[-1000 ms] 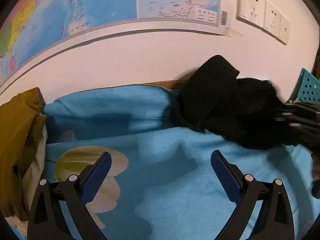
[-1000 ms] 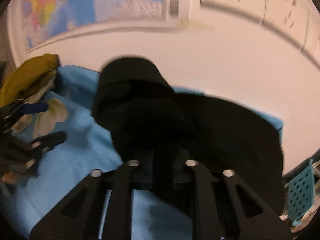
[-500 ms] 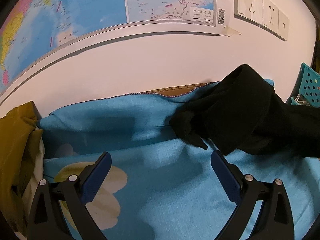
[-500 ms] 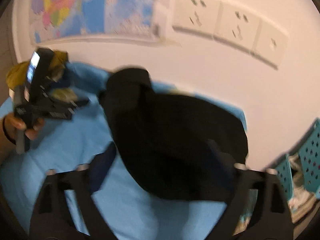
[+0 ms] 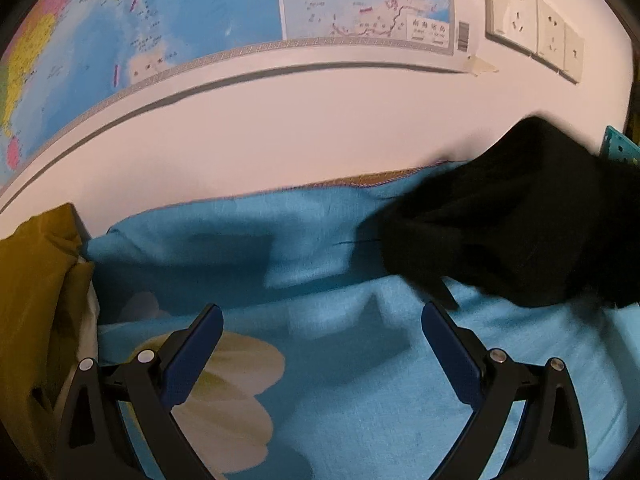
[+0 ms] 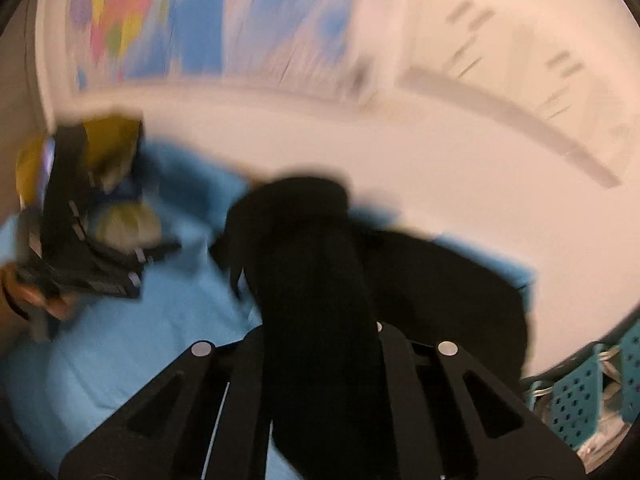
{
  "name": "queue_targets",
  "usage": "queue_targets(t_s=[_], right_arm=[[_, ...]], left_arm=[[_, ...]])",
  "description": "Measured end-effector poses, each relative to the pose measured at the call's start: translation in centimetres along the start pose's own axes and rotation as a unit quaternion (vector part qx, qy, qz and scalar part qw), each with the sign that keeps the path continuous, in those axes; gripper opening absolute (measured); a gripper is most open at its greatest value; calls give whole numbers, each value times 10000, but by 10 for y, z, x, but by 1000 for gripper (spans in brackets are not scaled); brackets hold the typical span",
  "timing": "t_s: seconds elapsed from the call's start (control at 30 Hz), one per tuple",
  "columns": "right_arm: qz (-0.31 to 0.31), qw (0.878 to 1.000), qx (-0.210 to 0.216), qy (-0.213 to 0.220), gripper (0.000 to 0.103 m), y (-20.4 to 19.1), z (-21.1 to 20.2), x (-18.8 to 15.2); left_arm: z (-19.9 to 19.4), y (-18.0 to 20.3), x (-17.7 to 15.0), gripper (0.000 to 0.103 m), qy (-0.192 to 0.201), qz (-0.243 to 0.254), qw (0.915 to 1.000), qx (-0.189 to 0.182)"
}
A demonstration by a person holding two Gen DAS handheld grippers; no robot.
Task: Fold large clothes
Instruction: 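Grasp the black shirt with the right gripper while the left gripper grasps it too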
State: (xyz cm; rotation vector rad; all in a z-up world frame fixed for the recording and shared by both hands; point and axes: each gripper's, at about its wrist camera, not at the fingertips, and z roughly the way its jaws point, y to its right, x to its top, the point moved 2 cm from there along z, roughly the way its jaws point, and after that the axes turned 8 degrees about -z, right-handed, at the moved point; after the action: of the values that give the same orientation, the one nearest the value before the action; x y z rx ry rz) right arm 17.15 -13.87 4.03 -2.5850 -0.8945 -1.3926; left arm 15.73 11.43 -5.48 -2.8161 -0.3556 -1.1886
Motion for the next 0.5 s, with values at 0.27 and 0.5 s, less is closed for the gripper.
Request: queue_targets(t_s=[0.27, 0.5], right_arm=[[422, 9930, -869, 676, 4, 71, -97, 20], [844, 9902, -724, 848, 4, 87, -108, 7]], left_arm=[[-24, 46, 14, 96, 611, 683, 9857, -1417], [-21, 112, -5, 96, 633, 1907, 9536, -2241]])
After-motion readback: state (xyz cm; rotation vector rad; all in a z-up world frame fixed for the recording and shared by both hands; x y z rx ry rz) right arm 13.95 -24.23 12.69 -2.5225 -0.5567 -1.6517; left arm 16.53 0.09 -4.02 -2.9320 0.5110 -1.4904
